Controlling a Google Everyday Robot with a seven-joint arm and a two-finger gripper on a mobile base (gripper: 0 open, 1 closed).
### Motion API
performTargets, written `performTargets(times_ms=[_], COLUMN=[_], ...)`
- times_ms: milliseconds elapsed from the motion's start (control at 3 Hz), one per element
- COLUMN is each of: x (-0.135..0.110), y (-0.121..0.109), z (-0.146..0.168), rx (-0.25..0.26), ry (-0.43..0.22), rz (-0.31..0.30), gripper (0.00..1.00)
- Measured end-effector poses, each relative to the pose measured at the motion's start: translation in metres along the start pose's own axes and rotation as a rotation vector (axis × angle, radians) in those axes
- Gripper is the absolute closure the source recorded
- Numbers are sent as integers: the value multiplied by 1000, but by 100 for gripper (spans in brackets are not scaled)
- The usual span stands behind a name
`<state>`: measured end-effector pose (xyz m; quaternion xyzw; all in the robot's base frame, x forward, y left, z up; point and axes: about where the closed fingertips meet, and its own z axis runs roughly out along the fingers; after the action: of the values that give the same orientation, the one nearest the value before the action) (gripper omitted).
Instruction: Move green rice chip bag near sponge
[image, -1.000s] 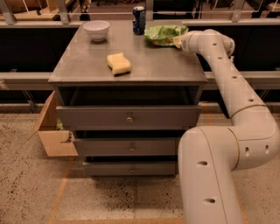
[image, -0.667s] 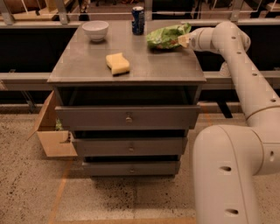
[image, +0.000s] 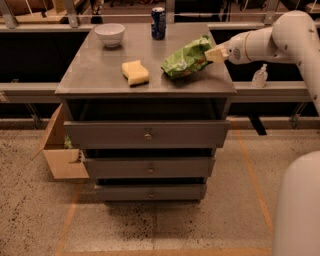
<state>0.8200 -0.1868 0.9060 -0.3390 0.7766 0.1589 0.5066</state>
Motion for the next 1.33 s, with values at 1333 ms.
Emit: performTargets(times_ms=[1333], x=[-18], y=[85], z=[10], rx=[-134], ry=[-43], rz=[-2], gripper=[98])
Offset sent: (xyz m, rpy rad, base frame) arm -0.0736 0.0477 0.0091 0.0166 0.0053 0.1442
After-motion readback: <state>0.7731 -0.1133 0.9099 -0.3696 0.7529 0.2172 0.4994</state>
